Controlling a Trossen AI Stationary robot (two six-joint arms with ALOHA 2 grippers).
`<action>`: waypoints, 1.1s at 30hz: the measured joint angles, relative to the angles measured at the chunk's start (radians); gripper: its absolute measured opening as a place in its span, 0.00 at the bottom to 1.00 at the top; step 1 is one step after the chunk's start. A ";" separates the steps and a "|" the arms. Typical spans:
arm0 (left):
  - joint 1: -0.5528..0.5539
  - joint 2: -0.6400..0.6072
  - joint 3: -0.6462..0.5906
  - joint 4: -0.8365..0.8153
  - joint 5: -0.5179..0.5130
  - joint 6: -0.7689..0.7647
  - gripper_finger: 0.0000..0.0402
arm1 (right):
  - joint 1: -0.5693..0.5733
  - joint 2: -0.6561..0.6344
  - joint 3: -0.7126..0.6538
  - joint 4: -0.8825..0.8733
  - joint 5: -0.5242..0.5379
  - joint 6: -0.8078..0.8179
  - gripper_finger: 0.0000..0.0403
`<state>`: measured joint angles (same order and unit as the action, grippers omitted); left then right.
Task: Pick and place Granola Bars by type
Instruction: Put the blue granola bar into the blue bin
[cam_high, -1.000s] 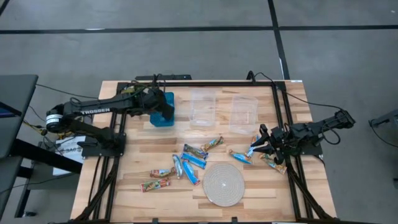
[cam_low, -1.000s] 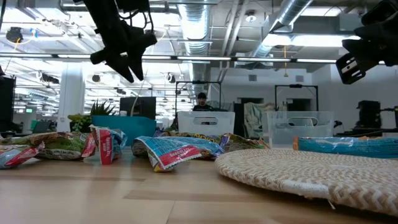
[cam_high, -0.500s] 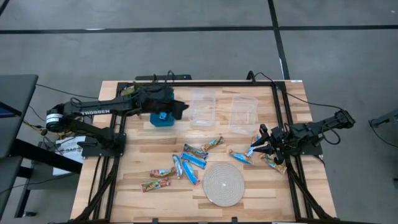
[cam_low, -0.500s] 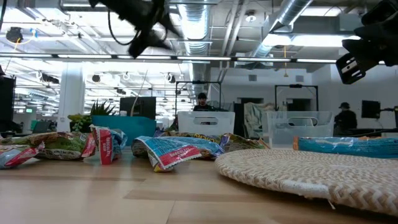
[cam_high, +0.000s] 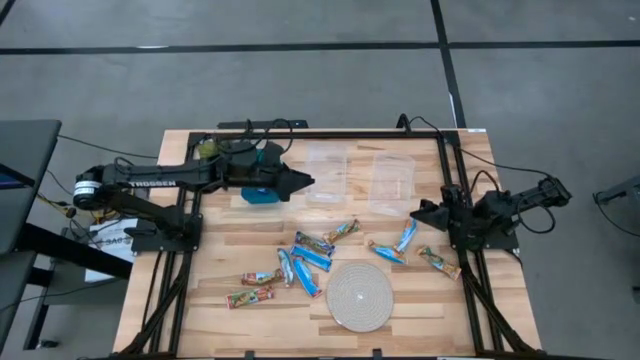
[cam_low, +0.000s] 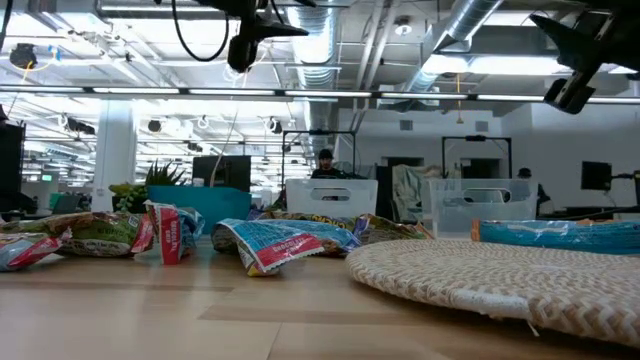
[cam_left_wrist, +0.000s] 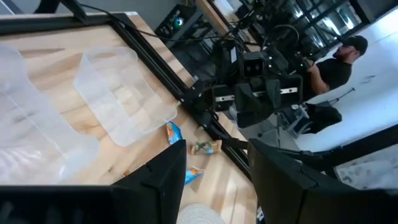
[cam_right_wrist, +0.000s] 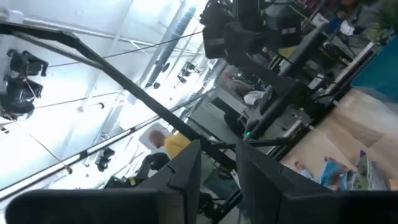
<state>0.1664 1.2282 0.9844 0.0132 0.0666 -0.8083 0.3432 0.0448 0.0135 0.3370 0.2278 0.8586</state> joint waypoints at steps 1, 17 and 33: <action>-0.005 0.000 0.000 0.000 0.000 -0.002 0.41 | 0.000 0.002 0.000 -0.008 0.007 0.002 0.23; -0.176 0.000 0.000 -0.307 -0.019 0.203 0.32 | -0.005 0.572 0.651 -0.833 0.065 -0.283 0.23; -0.191 0.226 0.000 -0.459 0.035 0.580 0.28 | -0.003 1.186 1.003 -1.170 0.007 -0.287 0.23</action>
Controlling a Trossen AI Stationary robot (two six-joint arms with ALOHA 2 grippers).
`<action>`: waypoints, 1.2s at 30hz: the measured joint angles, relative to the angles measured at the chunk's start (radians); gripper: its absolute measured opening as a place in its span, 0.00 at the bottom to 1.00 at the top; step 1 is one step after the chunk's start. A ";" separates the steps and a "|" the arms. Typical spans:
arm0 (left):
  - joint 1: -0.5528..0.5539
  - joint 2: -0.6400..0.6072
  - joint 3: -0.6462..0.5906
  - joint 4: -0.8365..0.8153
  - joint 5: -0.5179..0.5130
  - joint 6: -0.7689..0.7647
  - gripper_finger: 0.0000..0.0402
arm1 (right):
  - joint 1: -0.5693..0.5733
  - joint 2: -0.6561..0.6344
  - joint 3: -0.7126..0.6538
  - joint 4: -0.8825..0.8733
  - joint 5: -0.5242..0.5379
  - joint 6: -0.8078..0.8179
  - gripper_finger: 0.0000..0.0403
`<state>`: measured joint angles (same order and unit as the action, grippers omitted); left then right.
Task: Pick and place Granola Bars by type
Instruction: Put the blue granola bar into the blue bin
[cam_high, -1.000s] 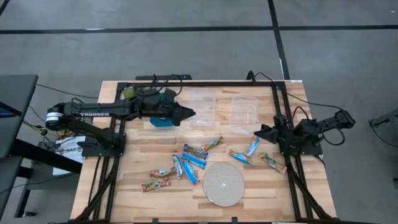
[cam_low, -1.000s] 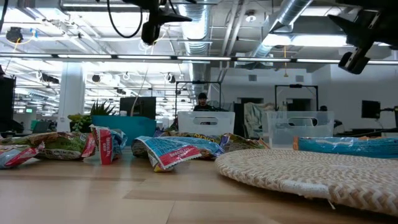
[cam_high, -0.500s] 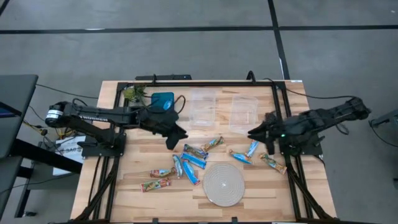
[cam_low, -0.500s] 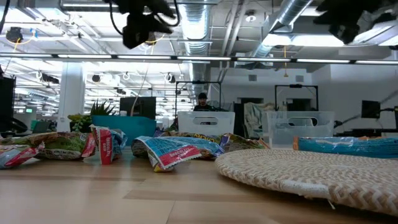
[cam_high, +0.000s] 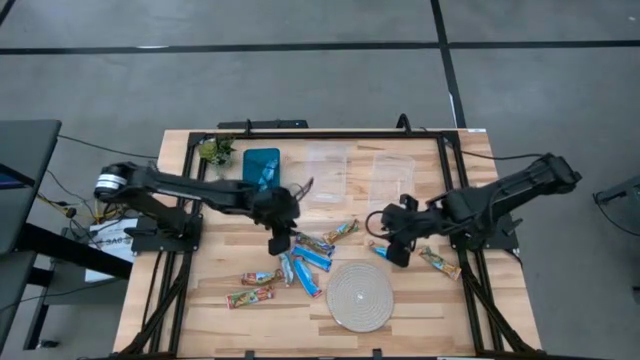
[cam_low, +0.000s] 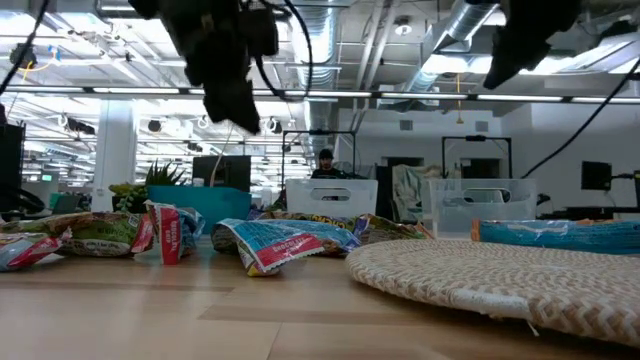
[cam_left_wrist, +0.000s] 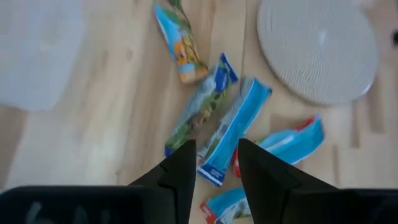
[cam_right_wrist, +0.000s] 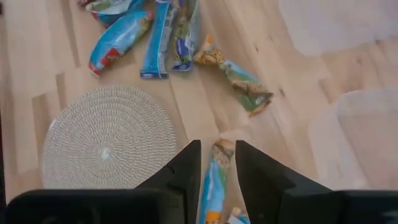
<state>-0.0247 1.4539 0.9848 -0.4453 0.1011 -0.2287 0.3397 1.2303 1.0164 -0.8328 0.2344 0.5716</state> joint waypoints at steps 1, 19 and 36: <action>-0.006 0.024 0.000 0.011 0.001 0.009 0.28 | 0.000 0.012 0.000 -0.002 -0.001 0.020 0.23; -0.073 0.284 -0.001 0.132 -0.246 0.155 0.28 | 0.013 0.045 -0.001 0.009 0.002 0.226 0.23; -0.078 0.345 0.000 0.203 -0.266 0.186 0.27 | 0.011 0.045 -0.002 0.065 0.003 0.243 0.23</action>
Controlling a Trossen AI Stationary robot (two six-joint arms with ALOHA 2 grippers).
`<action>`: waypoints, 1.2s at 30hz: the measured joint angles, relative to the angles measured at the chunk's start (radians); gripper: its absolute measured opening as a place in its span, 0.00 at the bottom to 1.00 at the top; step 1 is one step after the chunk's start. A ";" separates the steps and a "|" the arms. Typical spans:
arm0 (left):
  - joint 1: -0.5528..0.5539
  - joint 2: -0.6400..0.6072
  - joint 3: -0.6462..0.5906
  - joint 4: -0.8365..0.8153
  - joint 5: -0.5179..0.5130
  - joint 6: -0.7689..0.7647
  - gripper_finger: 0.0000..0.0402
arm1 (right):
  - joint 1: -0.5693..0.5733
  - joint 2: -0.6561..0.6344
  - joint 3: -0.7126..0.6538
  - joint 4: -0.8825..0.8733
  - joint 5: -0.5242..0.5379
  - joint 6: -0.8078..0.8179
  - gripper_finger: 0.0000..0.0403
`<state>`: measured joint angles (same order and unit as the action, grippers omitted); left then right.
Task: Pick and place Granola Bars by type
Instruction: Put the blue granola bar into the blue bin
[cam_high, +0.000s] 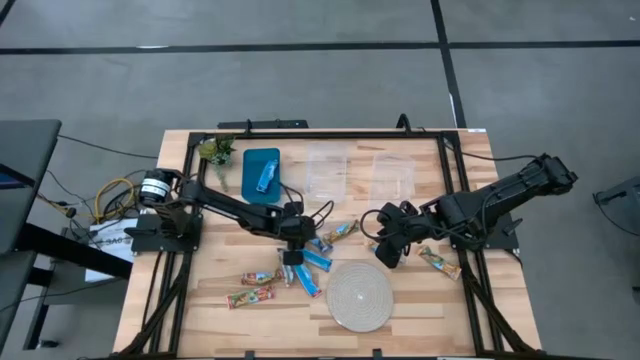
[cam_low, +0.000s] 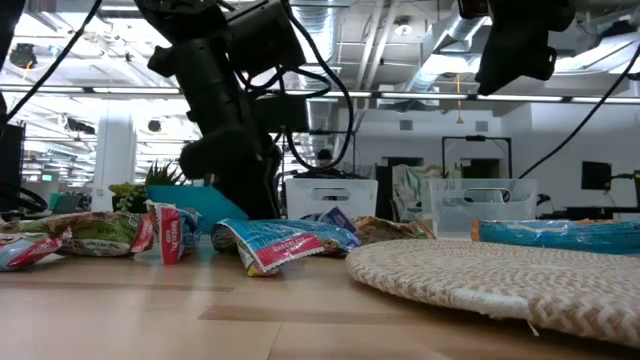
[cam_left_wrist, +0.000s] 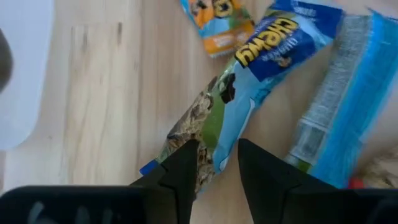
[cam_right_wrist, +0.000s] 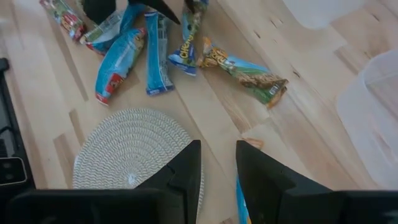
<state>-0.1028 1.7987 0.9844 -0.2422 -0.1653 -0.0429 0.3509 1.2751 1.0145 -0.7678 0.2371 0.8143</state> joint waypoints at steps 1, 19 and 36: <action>0.000 0.002 0.000 0.000 -0.006 -0.002 0.27 | 0.000 0.000 0.000 0.003 0.000 0.000 0.23; -0.004 0.016 0.047 -0.057 -0.017 -0.184 0.00 | -0.006 0.000 0.000 0.260 -0.002 -0.117 0.23; 0.178 -0.498 0.067 -0.555 -0.360 -0.617 0.00 | -0.164 0.029 0.051 0.422 0.161 -0.352 0.23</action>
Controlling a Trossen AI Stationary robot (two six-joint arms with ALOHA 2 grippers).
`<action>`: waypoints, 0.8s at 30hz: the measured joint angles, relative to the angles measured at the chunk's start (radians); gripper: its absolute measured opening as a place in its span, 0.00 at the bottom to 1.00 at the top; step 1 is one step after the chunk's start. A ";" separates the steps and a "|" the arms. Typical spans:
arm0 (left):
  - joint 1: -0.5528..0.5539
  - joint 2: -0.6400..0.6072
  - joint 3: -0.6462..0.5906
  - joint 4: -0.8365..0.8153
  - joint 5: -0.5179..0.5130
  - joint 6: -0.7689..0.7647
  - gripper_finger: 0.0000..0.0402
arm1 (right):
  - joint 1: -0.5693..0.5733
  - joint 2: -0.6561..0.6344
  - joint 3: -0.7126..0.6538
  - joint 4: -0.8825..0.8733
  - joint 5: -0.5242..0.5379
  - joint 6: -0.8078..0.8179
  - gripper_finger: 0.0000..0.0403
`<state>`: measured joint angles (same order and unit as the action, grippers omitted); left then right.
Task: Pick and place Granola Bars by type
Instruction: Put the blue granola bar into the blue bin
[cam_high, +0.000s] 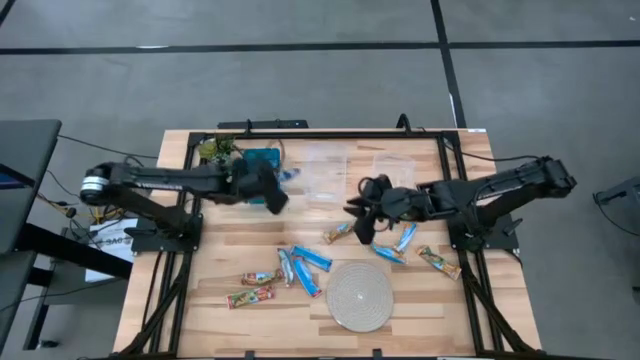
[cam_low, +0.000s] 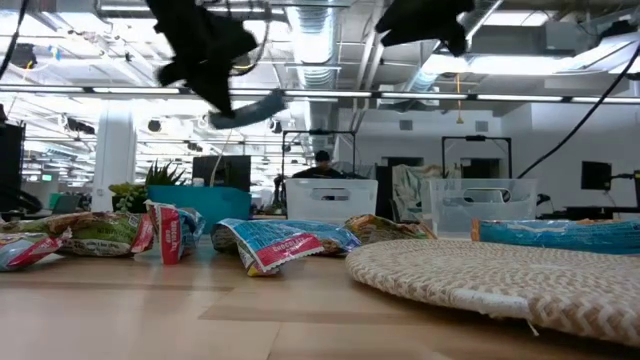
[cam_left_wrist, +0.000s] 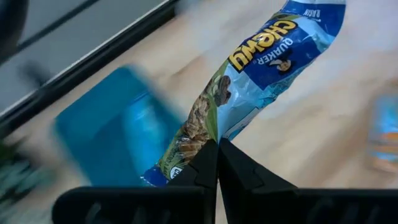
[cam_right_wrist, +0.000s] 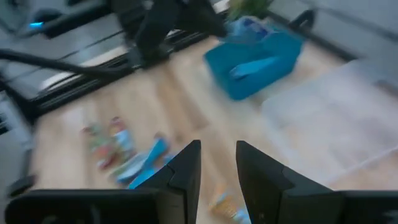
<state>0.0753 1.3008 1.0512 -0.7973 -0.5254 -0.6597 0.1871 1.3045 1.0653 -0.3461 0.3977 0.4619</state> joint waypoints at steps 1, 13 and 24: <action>0.028 -0.003 0.000 -0.028 0.003 -0.019 0.00 | -0.015 0.013 0.019 -0.008 0.008 -0.019 0.23; 0.323 0.070 -0.015 -0.116 0.155 -0.061 0.00 | -0.125 0.142 0.195 -0.182 0.016 -0.049 0.23; 0.347 0.093 -0.015 -0.102 0.285 0.021 0.28 | -0.122 0.119 0.196 -0.200 0.017 -0.052 0.23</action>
<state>0.4227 1.3937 1.0359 -0.8995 -0.2404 -0.6383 0.0654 1.4235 1.2613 -0.5460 0.4148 0.4099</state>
